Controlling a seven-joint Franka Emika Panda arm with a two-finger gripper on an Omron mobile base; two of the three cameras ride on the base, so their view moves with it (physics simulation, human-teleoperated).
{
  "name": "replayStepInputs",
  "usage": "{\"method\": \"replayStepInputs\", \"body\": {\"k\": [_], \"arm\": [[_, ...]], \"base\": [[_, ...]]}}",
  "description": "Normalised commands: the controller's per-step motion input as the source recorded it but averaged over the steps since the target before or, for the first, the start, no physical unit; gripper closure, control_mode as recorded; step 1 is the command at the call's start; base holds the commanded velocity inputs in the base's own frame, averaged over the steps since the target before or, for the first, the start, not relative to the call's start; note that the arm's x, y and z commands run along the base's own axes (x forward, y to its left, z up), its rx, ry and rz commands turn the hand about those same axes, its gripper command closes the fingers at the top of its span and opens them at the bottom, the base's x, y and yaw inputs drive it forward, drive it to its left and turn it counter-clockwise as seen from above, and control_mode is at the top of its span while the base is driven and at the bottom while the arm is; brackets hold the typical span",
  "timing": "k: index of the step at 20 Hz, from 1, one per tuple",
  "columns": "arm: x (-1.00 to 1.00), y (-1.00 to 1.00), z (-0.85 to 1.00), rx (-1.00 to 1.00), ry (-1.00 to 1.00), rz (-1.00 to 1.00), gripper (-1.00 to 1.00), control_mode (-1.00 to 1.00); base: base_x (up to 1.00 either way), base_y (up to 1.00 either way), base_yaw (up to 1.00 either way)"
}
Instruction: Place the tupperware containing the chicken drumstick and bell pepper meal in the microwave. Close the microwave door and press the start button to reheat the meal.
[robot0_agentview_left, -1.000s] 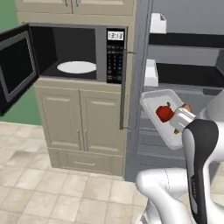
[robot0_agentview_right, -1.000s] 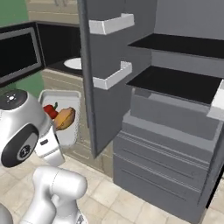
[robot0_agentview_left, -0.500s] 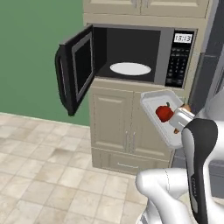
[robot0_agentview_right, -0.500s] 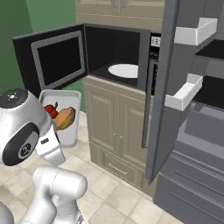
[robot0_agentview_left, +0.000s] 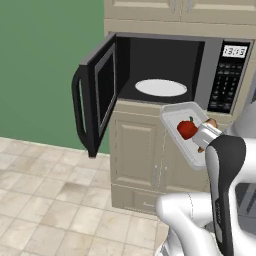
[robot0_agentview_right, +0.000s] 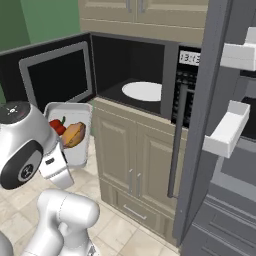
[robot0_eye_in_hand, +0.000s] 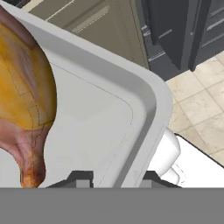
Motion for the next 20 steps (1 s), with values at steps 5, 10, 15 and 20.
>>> {"method": "replayStepInputs", "body": {"k": [5, 10, 15, 20], "arm": [[0.00, 0.00, 0.00, 0.00, 0.00, 0.00, 1.00, 1.00], [0.00, 0.00, 0.00, 0.00, 0.00, 0.00, 1.00, 1.00], [0.00, 0.00, 0.00, 0.00, 0.00, 0.00, 1.00, 1.00], [0.00, 0.00, 0.00, 0.00, 0.00, 0.00, 1.00, 1.00]], "base": [[0.84, 0.00, -0.05], [0.59, 0.07, -0.07], [0.44, 0.25, -0.08], [0.26, 0.33, -0.12]]}}
